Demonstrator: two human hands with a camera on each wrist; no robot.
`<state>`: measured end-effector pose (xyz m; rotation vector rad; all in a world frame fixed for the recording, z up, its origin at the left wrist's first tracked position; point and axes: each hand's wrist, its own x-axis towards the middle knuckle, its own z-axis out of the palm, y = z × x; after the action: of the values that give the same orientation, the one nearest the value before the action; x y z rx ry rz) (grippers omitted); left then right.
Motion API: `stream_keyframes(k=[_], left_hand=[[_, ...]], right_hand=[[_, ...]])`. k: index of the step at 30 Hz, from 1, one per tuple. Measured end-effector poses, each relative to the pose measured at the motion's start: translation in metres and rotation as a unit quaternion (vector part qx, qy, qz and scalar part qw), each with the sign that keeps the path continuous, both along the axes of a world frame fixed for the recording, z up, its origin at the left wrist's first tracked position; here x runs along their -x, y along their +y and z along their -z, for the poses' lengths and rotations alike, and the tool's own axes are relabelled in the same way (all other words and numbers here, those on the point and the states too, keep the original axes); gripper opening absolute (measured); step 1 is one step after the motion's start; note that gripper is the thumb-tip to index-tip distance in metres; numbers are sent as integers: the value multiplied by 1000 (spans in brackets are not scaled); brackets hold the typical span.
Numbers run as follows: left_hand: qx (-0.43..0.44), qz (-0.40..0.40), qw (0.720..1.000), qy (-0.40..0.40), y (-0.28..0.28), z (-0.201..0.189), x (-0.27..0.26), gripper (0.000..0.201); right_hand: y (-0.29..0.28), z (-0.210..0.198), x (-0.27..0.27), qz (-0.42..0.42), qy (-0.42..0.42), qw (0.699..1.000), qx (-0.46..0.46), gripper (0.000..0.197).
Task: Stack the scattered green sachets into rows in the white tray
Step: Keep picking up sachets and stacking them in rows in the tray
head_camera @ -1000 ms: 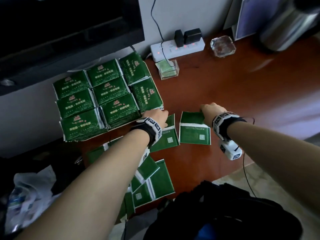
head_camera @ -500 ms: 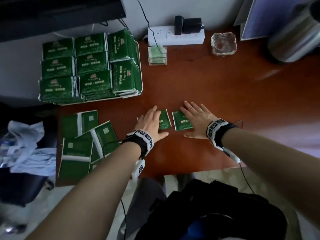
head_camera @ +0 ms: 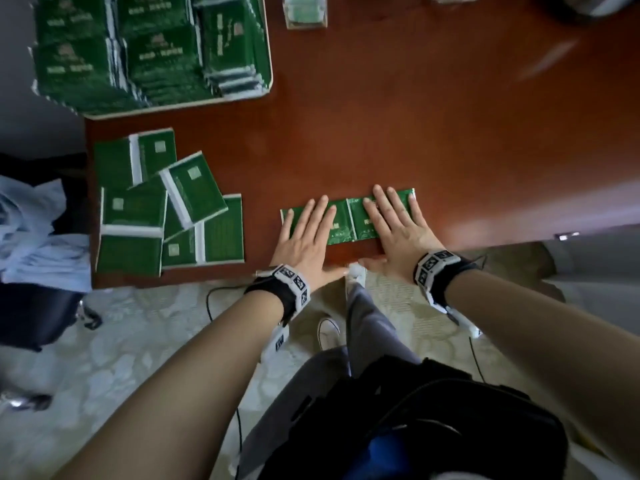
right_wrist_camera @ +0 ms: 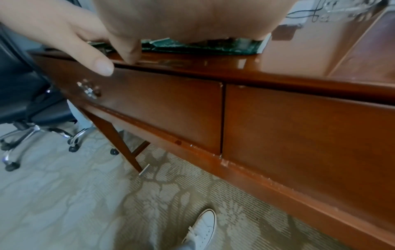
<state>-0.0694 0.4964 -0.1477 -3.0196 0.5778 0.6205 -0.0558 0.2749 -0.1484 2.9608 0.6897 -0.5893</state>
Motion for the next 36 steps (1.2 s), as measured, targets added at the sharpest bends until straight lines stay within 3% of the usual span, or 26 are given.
stream_keyframes(k=[2, 6, 9, 13, 15, 21, 28, 31, 36], left_hand=[[-10, 5, 1000, -8, 5, 3, 18, 109], [-4, 2, 1000, -7, 11, -13, 39, 94], [3, 13, 1000, -5, 17, -38, 37, 69], [-28, -18, 999, 5, 29, -82, 31, 25], [-38, -38, 998, 26, 36, -110, 27, 14], [-67, -65, 996, 0, 58, -211, 3, 33], [-77, -119, 987, -82, 87, -323, -14, 50], [-74, -142, 981, -109, 107, -348, -10, 52], [-89, -163, 975, -121, 153, -355, 1, 45]], right_hand=[[5, -1, 20, -2, -3, 999, 34, 109], [21, -15, 49, 42, 5, 998, 49, 83], [29, -37, 59, 67, 5, 997, 33, 76], [38, -81, 56, 92, 32, 994, 45, 40], [41, -107, 47, 100, 56, 992, 48, 33], [56, -197, -3, 95, 46, 994, 31, 21], [106, -302, -39, 43, -90, 994, -37, 17], [133, -325, -46, 5, -119, 992, -35, 17], [184, -344, -43, -33, -110, 993, -4, 21]])
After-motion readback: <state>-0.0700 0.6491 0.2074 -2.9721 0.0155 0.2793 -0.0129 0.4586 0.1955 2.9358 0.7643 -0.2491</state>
